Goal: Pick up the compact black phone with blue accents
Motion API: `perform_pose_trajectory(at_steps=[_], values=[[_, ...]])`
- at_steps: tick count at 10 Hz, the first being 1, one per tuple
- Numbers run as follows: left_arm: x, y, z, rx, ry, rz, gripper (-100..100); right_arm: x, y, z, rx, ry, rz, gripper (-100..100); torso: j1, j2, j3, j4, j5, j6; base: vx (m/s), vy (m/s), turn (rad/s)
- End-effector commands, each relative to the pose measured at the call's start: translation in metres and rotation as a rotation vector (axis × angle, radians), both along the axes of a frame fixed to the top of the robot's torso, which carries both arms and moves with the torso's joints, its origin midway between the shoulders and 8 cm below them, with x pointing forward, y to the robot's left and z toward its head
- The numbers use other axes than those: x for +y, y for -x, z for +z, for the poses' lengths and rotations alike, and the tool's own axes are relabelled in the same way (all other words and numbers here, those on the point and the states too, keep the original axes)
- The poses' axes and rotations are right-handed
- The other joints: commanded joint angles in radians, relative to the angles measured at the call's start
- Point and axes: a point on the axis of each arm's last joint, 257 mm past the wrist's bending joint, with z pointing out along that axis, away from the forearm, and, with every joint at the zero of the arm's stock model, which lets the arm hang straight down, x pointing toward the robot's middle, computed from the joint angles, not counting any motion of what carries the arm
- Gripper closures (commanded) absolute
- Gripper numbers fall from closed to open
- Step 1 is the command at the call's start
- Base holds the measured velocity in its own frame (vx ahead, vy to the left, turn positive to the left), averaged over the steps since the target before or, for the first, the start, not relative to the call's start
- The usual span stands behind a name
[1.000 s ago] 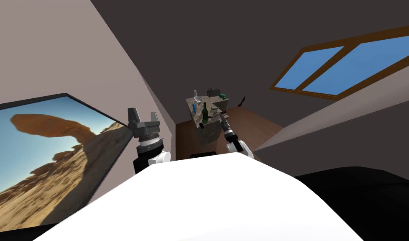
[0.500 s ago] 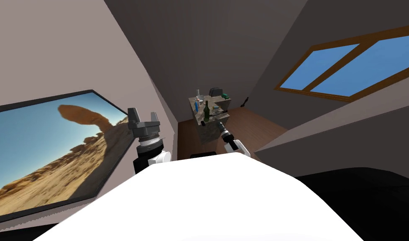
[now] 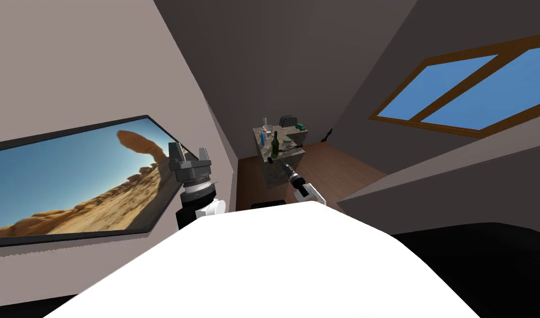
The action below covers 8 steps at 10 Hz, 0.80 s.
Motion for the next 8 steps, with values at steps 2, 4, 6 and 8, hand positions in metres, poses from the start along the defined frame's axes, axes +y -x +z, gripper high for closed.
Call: perform_pose_trajectory(at_steps=[2, 4, 6, 8], values=[[0.0, 0.0, 0.0, 0.0, 0.0, 0.0, 0, 0.003, -0.001, -0.025, 0.042, 0.124, 0.008, -100, 0.0, 0.0, 0.0, 0.0, 0.0, -0.001, -0.083, 0.012, 0.104], [0.0, 0.0, 0.0, 0.0, 0.0, 0.0, 0, 0.002, -0.003, -0.047, 0.076, 0.232, 0.014, -100, 0.001, 0.0, 0.0, 0.0, 0.0, 0.0, -0.077, 0.016, 0.09], [0.0, 0.0, 0.0, 0.0, 0.0, 0.0, 0, -0.002, -0.003, -0.068, 0.107, 0.341, 0.019, -100, 0.001, -0.001, -0.001, 0.0, 0.0, 0.0, -0.068, 0.01, 0.114], [0.0, 0.0, 0.0, 0.0, 0.0, 0.0, 0, -0.007, -0.004, -0.087, 0.136, 0.454, 0.022, -100, 0.0, -0.002, -0.001, -0.001, 0.0, 0.0, -0.051, 0.012, 0.092]])
